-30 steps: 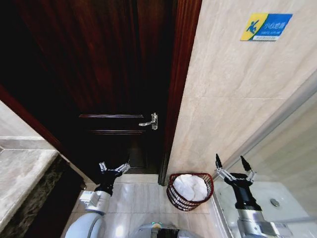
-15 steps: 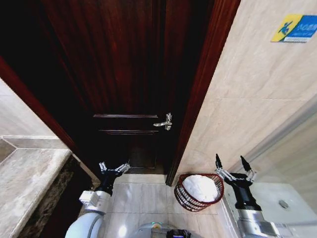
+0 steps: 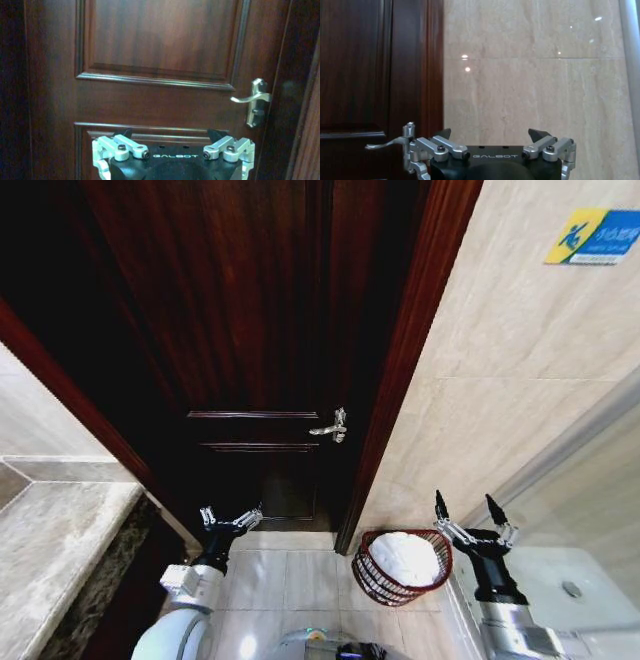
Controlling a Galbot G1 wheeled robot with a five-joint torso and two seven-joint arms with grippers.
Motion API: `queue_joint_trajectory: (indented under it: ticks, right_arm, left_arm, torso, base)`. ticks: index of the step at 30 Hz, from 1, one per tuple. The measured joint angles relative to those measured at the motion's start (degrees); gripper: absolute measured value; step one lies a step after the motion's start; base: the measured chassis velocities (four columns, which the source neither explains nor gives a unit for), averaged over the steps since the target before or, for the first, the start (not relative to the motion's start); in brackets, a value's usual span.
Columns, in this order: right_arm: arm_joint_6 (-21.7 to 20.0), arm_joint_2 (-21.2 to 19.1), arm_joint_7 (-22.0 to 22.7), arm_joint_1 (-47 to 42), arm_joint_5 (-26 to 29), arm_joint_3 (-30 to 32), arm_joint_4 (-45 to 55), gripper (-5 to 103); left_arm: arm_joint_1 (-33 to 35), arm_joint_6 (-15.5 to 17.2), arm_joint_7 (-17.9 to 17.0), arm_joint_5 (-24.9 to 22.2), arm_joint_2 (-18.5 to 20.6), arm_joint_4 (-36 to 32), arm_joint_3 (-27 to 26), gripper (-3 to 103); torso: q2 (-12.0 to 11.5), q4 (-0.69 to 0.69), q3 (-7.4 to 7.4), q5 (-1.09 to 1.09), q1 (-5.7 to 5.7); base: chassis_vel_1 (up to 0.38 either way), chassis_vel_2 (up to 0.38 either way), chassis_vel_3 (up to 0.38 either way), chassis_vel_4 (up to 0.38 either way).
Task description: Discard the used towel into the hamper.
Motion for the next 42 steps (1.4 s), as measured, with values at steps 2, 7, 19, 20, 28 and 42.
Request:
queue_joint_trajectory:
  ticks: [2,7,19,20,28,42]
  right_arm:
    - [0.0,0.0,0.0,0.0,0.0,0.0,0.0,100]
    - [0.0,0.0,0.0,0.0,0.0,0.0,0.0,100]
    - [0.0,0.0,0.0,0.0,0.0,0.0,0.0,100]
    - [0.0,0.0,0.0,0.0,0.0,0.0,0.0,100]
    - [0.0,0.0,0.0,0.0,0.0,0.0,0.0,100]
    - [0.0,0.0,0.0,0.0,0.0,0.0,0.0,100]
  left_arm:
    - [0.0,0.0,0.0,0.0,0.0,0.0,0.0,100]
    - [0.0,0.0,0.0,0.0,0.0,0.0,0.0,100]
    - [0.0,0.0,0.0,0.0,0.0,0.0,0.0,100]
    - [0.0,0.0,0.0,0.0,0.0,0.0,0.0,100]
    - [0.0,0.0,0.0,0.0,0.0,0.0,0.0,100]
    - [0.0,0.0,0.0,0.0,0.0,0.0,0.0,100]
  torso:
    - [0.0,0.00,0.00,0.00,0.00]
    - [0.0,0.01,0.00,-0.01,0.00]
    - [0.0,0.01,0.00,0.03,0.00]
    - [0.0,0.01,0.00,0.03,0.00]
    - [0.0,0.01,0.00,0.00,0.00]
    - [0.0,0.01,0.00,0.01,0.00]
  base:
    - [0.137,0.162,-0.150,-0.153]
    - [0.168,0.160,-0.155,-0.166]
    - [0.031,0.031,-0.032,-0.022]
    - [0.000,0.000,0.000,0.000]
    - [0.000,0.000,0.000,0.000]
    - [0.000,0.000,0.000,0.000]
